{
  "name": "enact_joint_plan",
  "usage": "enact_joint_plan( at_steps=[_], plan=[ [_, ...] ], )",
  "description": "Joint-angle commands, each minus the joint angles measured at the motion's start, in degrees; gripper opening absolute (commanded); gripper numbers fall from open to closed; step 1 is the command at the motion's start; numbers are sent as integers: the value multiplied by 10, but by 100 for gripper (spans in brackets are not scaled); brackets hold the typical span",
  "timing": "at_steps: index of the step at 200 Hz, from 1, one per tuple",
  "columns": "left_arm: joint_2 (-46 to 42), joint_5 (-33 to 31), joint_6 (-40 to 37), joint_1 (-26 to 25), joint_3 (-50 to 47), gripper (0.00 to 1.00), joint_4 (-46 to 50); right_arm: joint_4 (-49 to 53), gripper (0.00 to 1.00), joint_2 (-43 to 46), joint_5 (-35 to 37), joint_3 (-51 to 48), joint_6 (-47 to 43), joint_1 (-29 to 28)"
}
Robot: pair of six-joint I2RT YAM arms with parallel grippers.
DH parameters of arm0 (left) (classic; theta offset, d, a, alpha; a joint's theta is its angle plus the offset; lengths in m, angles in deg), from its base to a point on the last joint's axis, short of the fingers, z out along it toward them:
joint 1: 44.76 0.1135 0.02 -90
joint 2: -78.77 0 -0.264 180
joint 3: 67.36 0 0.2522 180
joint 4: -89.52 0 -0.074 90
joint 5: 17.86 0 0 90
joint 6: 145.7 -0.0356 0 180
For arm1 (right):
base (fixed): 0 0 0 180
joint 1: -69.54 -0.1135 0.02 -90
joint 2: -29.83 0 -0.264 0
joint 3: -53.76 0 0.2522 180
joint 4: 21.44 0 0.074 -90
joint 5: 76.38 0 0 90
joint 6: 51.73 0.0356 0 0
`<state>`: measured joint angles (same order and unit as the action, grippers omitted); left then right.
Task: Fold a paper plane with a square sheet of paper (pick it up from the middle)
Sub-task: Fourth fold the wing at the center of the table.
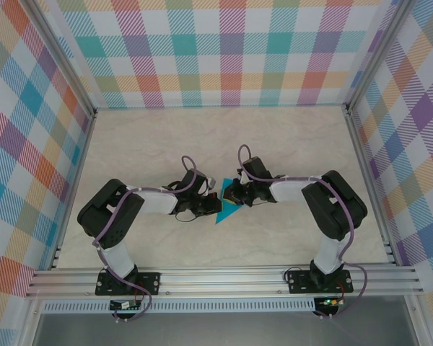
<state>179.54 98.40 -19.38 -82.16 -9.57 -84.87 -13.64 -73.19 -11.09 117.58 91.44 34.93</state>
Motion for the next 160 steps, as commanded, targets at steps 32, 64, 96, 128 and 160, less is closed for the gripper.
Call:
enact_joint_plan(
  at_steps=[32,64,96,128,160],
  plan=[
    [45,-35,-26,-3,-10,0,57,6,12,-29,-9,40,-9,2],
    [43,-37,-26,-4,-11,0,60,54,12,-40,44,53,-29,2],
    [44,-40,-29,-4,-14,0,63,79,12,-52,80,48,-33,7],
    [49,-41,-31,-4,-17,0,66,77,13,-62,78,40,-20,9],
    [51,-38,-32,-4,-20,0,64,64,14,-23,54,46,-18,10]
  ],
)
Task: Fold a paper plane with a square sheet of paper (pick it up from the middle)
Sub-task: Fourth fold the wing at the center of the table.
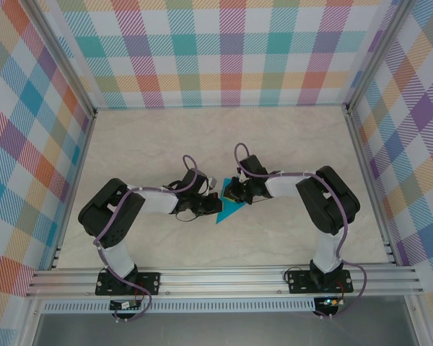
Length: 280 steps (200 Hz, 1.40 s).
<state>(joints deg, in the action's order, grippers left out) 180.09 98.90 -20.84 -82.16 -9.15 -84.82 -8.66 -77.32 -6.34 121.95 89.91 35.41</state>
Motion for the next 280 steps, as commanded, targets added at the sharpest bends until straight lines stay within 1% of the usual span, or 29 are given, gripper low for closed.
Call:
enact_joint_plan(
  at_steps=[1,25,53,93,110,127,146,197,221,247,265,280],
  plan=[
    [46,-43,-17,-4,-24,0,64,14,14,20,4,3,-3,6],
    [48,-42,-17,-4,-24,0,63,-14,14,32,-44,12,-1,1],
    [50,-40,-15,-4,-24,0,58,-16,13,13,-50,22,0,-9],
    [51,-40,-16,-4,-24,0,59,15,13,-9,5,37,-16,-5],
    [51,-40,-18,-4,-27,0,62,43,13,-10,42,41,-24,-1],
    [50,-41,-17,-5,-30,0,60,45,13,-10,56,30,-26,9],
    [52,-42,-18,-4,-31,0,59,30,13,-12,47,16,-24,21],
    [57,-39,-21,-4,-31,0,61,42,13,-12,37,14,-18,34],
    [57,-37,-21,-5,-29,0,62,37,14,11,11,23,-21,35],
    [57,-36,-21,-4,-27,0,63,12,14,34,-35,26,-17,31],
    [58,-35,-21,-4,-24,0,63,16,15,32,-49,40,-21,24],
    [59,-34,-20,-4,-23,0,62,24,15,20,-48,54,-26,17]
  ],
)
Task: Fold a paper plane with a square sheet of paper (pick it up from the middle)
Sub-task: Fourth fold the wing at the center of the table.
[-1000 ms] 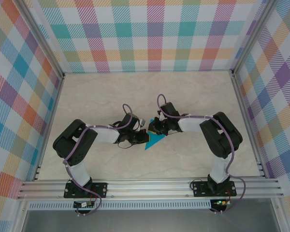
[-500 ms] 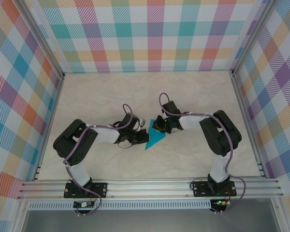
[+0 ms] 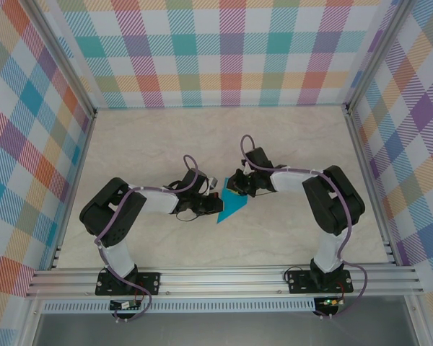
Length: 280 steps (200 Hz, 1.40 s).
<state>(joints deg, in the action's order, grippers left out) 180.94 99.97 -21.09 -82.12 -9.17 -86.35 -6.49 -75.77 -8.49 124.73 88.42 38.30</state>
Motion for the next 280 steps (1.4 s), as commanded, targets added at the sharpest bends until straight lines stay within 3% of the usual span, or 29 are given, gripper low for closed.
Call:
enact_joint_plan(
  at_steps=[1,71,280],
  plan=[
    [50,-45,-18,-4,-22,0,77,3,15,4,-26,27,-11,-13],
    [56,-40,-17,-5,-22,0,77,22,14,-49,55,24,-19,8],
    [59,-33,-24,-4,-43,0,74,7,15,-61,44,8,-26,113]
  ],
)
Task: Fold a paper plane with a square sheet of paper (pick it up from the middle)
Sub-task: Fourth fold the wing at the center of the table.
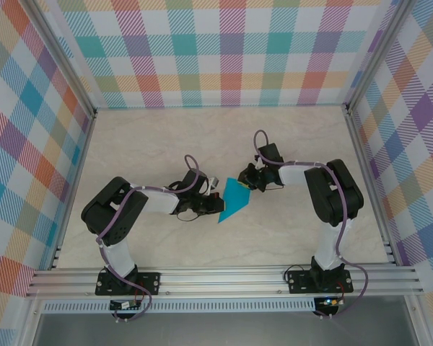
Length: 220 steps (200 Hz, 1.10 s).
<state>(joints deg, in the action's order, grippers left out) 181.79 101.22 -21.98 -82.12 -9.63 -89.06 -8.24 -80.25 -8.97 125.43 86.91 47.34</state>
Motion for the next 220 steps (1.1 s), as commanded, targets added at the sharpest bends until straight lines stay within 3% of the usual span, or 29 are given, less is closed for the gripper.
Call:
enact_joint_plan(
  at_steps=[1,85,131,172,220],
  plan=[
    [51,-46,-15,-4,-39,0,101,25,15,-17,49,2,-12,24],
    [52,-43,-16,-5,-36,0,104,48,14,-17,29,27,-37,54],
    [50,-42,-16,-5,-31,0,107,37,15,63,-7,14,-37,52],
    [53,-40,-16,-5,-28,0,107,-18,8,83,-57,-19,-14,1],
    [54,-38,-15,-5,-26,0,107,-71,1,43,-59,-49,20,-65]
  ],
)
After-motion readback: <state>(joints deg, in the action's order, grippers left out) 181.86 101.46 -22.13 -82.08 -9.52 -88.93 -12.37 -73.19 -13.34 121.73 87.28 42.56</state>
